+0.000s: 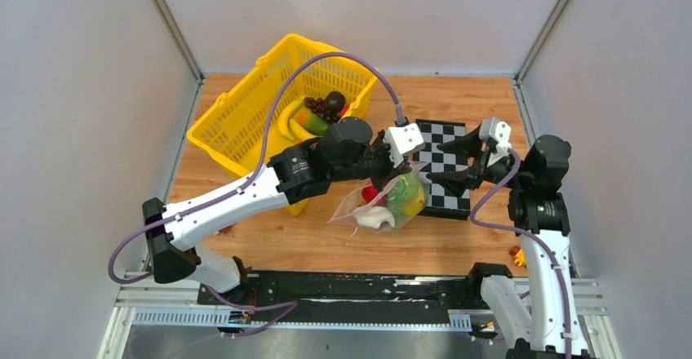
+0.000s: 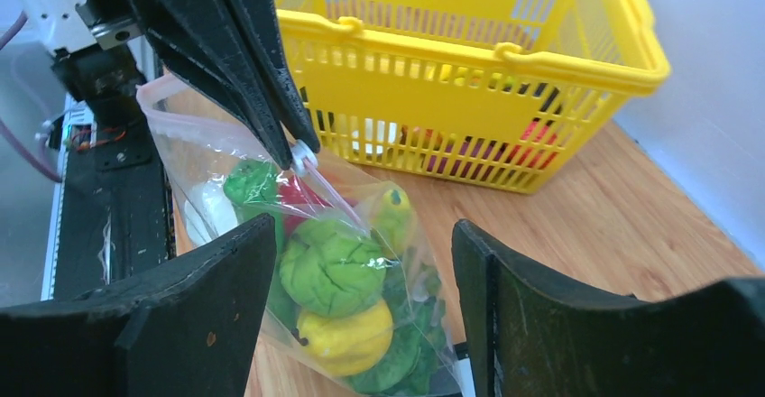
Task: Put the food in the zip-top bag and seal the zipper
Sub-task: Zip the zipper food storage bag at the center of the board.
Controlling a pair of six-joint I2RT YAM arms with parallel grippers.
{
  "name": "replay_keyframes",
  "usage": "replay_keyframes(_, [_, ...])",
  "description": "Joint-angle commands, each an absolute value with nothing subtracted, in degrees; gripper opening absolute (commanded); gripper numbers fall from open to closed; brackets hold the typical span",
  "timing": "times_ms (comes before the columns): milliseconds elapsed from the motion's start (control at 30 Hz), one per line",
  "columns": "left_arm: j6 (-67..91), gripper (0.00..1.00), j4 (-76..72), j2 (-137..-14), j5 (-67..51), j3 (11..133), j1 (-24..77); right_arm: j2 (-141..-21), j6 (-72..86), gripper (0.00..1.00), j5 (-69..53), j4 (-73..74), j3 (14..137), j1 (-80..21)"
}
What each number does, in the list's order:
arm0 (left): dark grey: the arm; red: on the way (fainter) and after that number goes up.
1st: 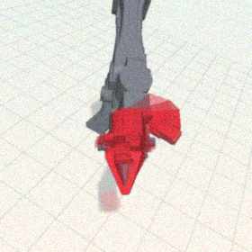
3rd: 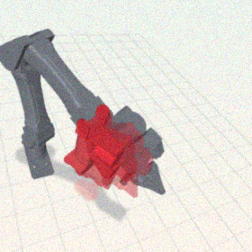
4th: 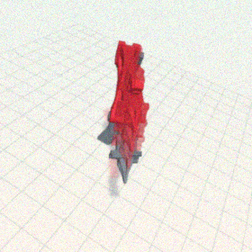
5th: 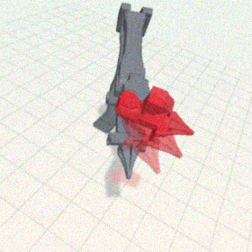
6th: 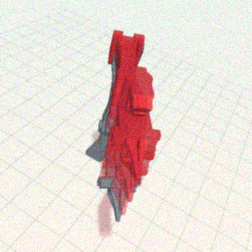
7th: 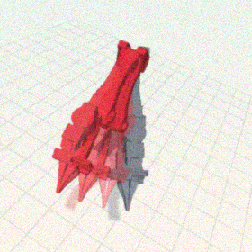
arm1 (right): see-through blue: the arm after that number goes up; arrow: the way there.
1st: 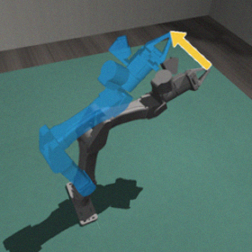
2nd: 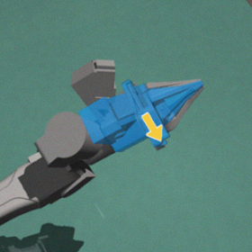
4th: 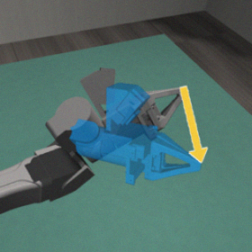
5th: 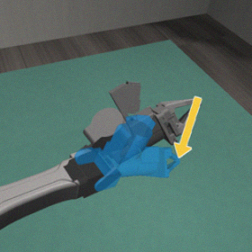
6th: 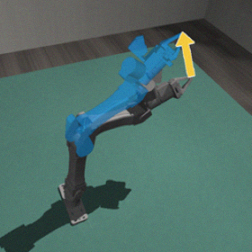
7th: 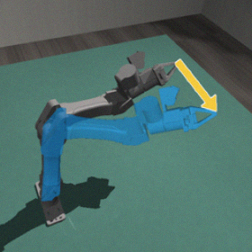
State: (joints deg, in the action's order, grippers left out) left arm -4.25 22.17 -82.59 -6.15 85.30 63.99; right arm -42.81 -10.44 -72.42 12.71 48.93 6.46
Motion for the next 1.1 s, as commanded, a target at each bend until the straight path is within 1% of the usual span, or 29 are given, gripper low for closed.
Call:
replay_keyframes(0, [-5.4, 0.00, 22.8, -83.4, -8.4, 88.0, 64.0, -43.9, -24.1, 0.71, -72.9, 15.8, 49.5, 2.0])
replay_keyframes(100, [-5.4, 0.00, 22.8, -83.5, -8.5, 87.9, 64.0, -43.4, -30.1, 0.71, -70.4, 15.4, 48.9, 0.3])
replay_keyframes(133, [-5.3, 0.00, 22.7, -83.5, -8.5, 87.9, 64.0, -43.6, -33.9, 0.67, -71.6, 16.1, 48.8, 0.3])
replay_keyframes(167, [-5.3, 0.00, 22.6, -83.5, -8.6, 88.0, 64.0, -44.2, -40.1, 0.59, -74.7, 18.8, 48.9, 0.3])
replay_keyframes(200, [-5.3, 0.00, 22.6, -83.5, -8.7, 88.0, 64.0, -45.0, -48.6, 0.52, -77.7, 24.1, 49.9, 0.3])
replay_keyframes(233, [-5.3, 0.00, 22.6, -83.6, -8.6, 88.1, 64.0, -45.9, -53.7, 0.47, -79.0, 27.8, 51.2, 0.3])
replay_keyframes(267, [-5.3, 0.00, 22.7, -83.7, -8.6, 88.1, 64.0, -46.9, -55.3, 0.40, -79.5, 29.7, 52.4, -1.1])
replay_keyframes(300, [-5.3, 0.00, 22.8, -83.7, -8.5, 88.1, 64.0, -47.8, -55.7, 0.37, -79.5, 30.8, 53.1, -1.9])
replay_keyframes(333, [-5.3, 0.00, 22.9, -83.7, -8.5, 88.2, 64.0, -48.6, -56.5, 0.35, -79.4, 32.0, 53.5, -2.4])
replay_keyframes(433, [-5.2, 0.00, 22.9, -83.8, -8.5, 88.3, 64.0, -50.5, -62.3, 0.36, -77.6, 37.0, 55.0, -3.6])
replay_keyframes(467, [-5.1, 0.00, 23.0, -83.8, -8.5, 88.4, 64.0, -50.8, -62.5, 0.35, -77.5, 37.0, 55.1, -3.7])
replay_keyframes(500, [-5.3, 0.00, 23.2, -83.9, -8.5, 88.5, 64.0, -50.8, -62.4, 0.32, -77.8, 36.6, 55.0, -3.9])
replay_keyframes(567, [-5.3, 0.00, 23.4, -84.0, -8.3, 88.7, 64.0, -50.8, -61.3, 0.17, -77.7, 35.1, 54.8, -4.4])
replay_keyframes(633, [-5.4, 0.00, 23.4, -84.0, -8.2, 88.8, 64.0, -50.6, -61.2, 0.09, -77.1, 34.8, 54.6, -4.7])
replay_keyframes(667, [-5.4, 0.00, 23.5, -84.1, -8.2, 88.8, 64.0, -50.4, -61.0, 0.02, -77.1, 34.3, 54.3, -4.7])
replay_keyframes(700, [-5.4, 0.00, 23.7, -84.1, -8.1, 88.8, 64.0, -50.2, -60.5, 0.00, -77.1, 33.7, 54.0, -4.8])
replay_keyframes(767, [-5.5, 0.00, 23.9, -84.1, -8.0, 88.7, 64.0, -49.8, -59.0, 0.00, -77.3, 32.5, 53.4, -5.0])
replay_keyframes(800, [-5.6, 0.03, 23.8, -84.2, -7.9, 88.6, 64.0, -49.7, -58.3, 0.00, -77.3, 32.2, 53.2, -5.0])
replay_keyframes(833, [-5.6, 0.16, 23.7, -84.1, -7.9, 88.4, 64.0, -49.6, -57.7, 0.00, -77.3, 31.8, 53.1, -5.2])
replay_keyframes(900, [-5.7, 0.37, 23.7, -84.0, -7.9, 88.1, 64.0, -49.1, -56.4, 0.00, -76.9, 31.1, 53.0, -5.4])
replay_keyframes(933, [-5.9, 0.46, 23.7, -84.0, -8.1, 88.0, 64.0, -49.0, -55.8, 0.00, -76.5, 30.9, 52.9, -5.6])
replay_keyframes(1000, [-6.3, 0.55, 23.7, -84.1, -8.1, 87.8, 64.0, -48.2, -53.1, 0.00, -75.3, 29.0, 52.6, -5.6])
replay_keyframes(1067, [-6.6, 0.58, 23.4, -84.3, -7.9, 87.8, 64.0, -47.6, -49.9, 0.00, -74.5, 26.1, 52.1, -5.6])
